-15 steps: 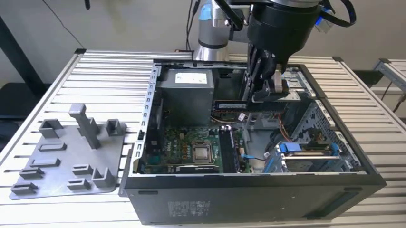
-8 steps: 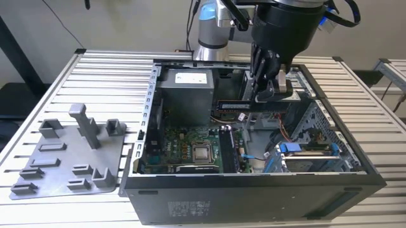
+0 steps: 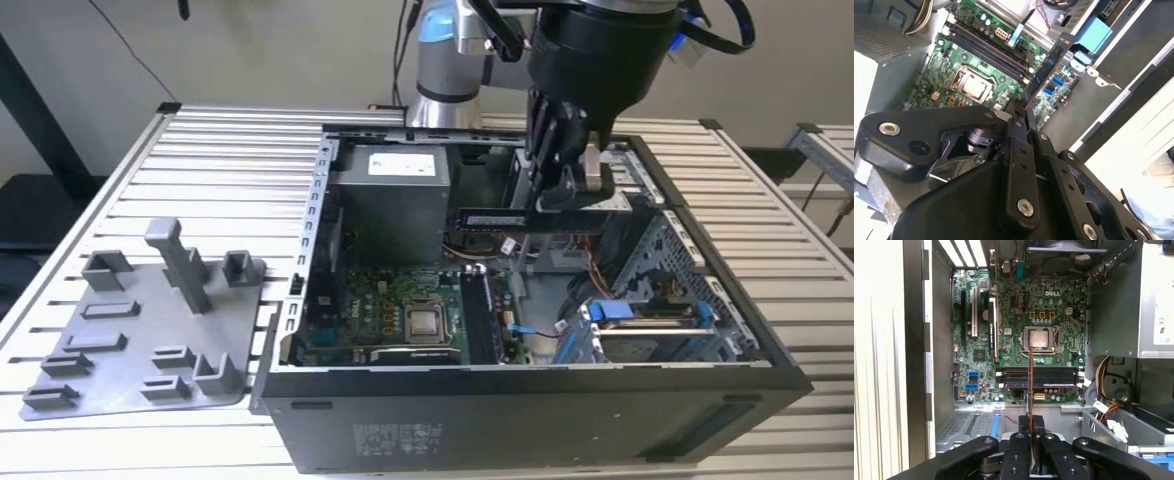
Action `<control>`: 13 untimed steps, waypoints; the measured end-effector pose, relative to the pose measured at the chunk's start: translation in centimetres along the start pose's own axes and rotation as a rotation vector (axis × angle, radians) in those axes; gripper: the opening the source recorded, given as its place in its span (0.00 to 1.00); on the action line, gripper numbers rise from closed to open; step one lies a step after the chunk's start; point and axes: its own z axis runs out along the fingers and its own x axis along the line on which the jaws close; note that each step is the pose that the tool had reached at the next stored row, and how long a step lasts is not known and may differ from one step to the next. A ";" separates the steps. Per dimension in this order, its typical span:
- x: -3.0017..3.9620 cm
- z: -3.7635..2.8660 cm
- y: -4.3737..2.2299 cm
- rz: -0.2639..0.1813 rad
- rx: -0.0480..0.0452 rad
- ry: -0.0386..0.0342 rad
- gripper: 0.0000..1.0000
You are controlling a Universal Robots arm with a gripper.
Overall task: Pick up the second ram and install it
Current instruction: 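Pick up the second ram and move it above second insertion slot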
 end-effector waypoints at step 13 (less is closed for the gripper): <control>-3.70 0.19 0.06 0.000 0.0000 0.0000 0.14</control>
